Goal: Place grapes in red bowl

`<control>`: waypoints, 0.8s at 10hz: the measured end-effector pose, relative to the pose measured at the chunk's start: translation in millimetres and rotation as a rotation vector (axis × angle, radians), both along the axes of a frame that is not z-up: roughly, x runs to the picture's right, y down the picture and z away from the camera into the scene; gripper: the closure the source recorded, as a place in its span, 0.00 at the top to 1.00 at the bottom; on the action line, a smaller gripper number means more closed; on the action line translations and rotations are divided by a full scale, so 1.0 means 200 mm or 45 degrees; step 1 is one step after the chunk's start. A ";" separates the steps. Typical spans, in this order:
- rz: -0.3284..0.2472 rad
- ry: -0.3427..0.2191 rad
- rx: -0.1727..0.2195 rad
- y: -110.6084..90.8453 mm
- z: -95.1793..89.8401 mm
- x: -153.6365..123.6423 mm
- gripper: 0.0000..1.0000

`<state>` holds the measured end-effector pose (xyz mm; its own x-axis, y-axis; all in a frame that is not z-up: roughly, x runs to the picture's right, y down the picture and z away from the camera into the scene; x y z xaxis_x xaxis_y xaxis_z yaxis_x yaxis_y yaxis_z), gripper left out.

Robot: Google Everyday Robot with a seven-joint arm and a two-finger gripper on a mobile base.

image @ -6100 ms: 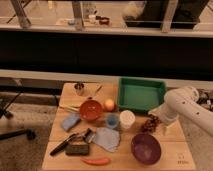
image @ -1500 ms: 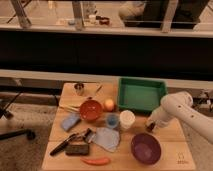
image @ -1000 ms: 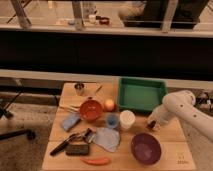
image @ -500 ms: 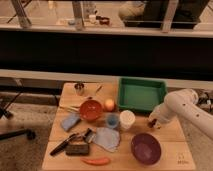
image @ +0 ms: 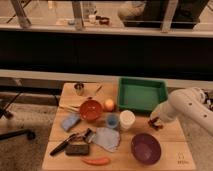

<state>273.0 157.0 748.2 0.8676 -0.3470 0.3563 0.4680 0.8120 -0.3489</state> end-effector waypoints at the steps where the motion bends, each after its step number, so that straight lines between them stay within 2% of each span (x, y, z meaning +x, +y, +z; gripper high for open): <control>1: 0.009 -0.003 0.006 -0.01 -0.02 0.00 0.00; 8: 0.035 -0.014 0.039 -0.04 -0.12 0.02 0.00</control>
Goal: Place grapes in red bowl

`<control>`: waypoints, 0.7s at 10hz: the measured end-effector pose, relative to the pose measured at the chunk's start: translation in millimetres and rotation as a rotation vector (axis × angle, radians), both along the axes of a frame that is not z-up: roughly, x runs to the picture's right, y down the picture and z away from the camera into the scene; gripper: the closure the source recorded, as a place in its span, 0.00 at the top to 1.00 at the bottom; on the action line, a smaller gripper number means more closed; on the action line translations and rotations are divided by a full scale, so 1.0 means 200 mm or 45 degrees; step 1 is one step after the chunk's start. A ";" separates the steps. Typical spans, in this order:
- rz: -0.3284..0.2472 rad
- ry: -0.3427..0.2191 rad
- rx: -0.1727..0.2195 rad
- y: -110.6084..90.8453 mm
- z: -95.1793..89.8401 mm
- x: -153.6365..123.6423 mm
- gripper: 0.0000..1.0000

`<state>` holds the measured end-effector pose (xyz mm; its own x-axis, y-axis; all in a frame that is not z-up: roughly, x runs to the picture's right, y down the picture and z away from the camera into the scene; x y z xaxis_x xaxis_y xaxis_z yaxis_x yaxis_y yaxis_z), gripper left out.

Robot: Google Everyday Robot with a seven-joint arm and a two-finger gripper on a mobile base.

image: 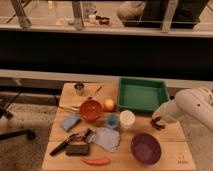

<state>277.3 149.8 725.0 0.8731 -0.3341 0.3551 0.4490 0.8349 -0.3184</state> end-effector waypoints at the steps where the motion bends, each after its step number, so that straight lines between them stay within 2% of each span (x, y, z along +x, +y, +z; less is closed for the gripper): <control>1: -0.002 -0.006 0.005 -0.01 -0.01 -0.01 0.00; 7: -0.015 -0.037 0.039 -0.04 -0.14 -0.06 0.00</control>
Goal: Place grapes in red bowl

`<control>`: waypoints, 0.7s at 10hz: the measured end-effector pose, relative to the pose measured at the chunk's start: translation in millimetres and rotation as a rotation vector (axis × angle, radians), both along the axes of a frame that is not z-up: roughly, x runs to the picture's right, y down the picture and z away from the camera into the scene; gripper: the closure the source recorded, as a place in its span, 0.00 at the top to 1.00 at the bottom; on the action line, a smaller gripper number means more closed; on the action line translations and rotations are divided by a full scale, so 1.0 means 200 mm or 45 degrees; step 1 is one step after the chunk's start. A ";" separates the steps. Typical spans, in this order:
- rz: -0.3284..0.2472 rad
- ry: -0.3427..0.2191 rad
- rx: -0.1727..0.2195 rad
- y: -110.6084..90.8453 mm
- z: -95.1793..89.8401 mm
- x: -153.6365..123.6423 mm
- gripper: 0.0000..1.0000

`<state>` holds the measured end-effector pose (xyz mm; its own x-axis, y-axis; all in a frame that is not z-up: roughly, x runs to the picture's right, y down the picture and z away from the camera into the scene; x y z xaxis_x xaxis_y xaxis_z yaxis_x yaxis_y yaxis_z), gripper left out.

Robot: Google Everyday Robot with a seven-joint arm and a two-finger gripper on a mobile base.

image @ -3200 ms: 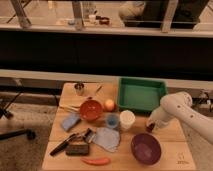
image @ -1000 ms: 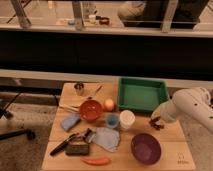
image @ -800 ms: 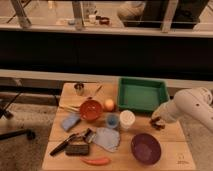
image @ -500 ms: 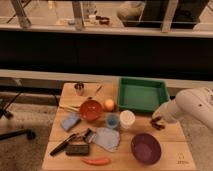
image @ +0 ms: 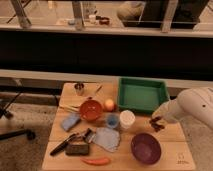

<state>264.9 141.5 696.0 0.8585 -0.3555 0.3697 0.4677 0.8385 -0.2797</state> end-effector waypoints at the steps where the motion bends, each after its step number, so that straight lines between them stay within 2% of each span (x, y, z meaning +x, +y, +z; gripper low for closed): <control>1: -0.005 -0.004 0.007 -0.01 -0.03 -0.01 0.00; 7: -0.036 -0.035 0.056 -0.05 -0.26 -0.10 0.00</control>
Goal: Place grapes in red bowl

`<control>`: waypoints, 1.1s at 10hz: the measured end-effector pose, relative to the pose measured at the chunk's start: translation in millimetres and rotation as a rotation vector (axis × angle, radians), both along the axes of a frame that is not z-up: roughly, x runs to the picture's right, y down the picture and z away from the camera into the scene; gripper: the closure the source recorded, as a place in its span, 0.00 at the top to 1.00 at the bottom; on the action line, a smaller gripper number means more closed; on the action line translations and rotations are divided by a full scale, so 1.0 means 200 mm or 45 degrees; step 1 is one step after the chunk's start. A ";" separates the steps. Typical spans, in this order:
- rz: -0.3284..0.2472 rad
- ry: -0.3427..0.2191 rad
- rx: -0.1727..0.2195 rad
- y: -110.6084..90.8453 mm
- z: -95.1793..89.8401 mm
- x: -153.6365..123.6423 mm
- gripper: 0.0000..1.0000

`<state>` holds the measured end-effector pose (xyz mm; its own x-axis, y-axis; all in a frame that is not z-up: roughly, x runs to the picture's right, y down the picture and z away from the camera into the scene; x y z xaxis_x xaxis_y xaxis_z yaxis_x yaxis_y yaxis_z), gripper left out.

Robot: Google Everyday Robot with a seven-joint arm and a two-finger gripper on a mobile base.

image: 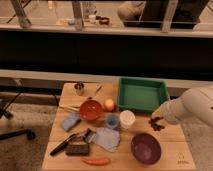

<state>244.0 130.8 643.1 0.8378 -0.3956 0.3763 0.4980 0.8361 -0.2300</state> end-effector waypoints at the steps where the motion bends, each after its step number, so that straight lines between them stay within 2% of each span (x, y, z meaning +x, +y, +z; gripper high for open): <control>1: -0.006 -0.005 0.011 -0.01 -0.04 -0.02 0.00; 5: -0.022 -0.033 0.070 -0.06 -0.22 -0.05 0.00; 11: -0.044 -0.092 0.101 -0.05 -0.39 -0.09 0.00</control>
<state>225.9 120.6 565.0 0.7951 -0.4547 0.4015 0.5399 0.8322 -0.1267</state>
